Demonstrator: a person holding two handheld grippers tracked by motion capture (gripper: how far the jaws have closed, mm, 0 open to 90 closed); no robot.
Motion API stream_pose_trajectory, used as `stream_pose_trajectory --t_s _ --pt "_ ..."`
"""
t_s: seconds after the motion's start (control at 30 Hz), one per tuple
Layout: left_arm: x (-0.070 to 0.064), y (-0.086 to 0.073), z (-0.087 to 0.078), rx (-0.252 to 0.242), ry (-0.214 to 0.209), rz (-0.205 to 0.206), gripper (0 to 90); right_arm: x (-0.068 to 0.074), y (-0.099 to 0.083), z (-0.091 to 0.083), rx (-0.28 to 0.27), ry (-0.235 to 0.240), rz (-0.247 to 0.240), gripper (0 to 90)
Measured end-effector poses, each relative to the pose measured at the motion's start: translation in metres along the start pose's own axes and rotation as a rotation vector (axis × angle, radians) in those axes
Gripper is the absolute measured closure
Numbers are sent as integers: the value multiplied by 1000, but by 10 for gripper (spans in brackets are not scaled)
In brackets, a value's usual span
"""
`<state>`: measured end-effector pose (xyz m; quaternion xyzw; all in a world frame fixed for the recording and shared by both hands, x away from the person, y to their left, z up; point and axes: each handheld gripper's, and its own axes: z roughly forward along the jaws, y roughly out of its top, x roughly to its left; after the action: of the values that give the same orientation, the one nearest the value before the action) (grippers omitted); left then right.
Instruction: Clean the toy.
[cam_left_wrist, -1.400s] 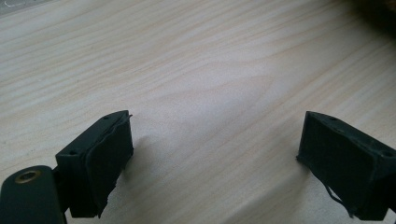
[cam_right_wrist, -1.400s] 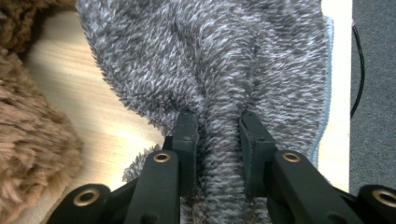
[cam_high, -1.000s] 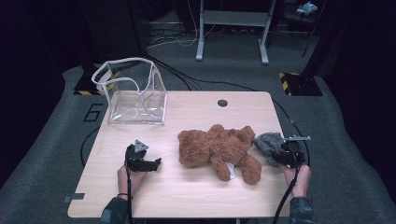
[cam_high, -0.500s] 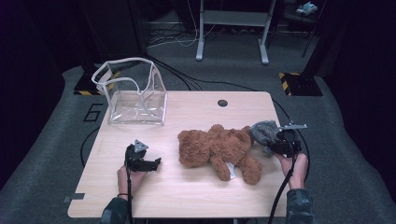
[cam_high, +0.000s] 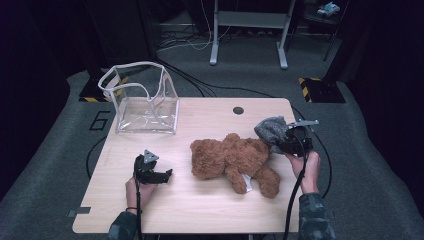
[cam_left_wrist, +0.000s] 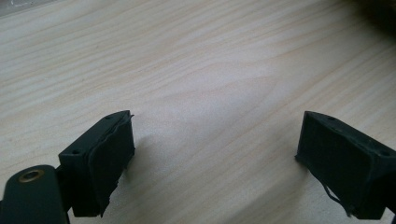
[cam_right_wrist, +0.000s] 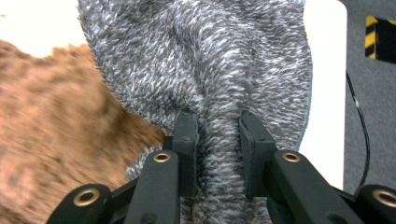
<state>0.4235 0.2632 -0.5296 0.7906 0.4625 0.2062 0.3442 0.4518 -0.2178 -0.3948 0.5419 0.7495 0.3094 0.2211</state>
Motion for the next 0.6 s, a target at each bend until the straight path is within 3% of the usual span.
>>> stream_pose_trajectory --t_s 0.27,0.6 --pt "0 0 0 -1 3 2 109 26 14 -1 -28 77 -38 715" --pt "0 0 0 2 -2 2 113 77 21 8 -37 171 -138 712"
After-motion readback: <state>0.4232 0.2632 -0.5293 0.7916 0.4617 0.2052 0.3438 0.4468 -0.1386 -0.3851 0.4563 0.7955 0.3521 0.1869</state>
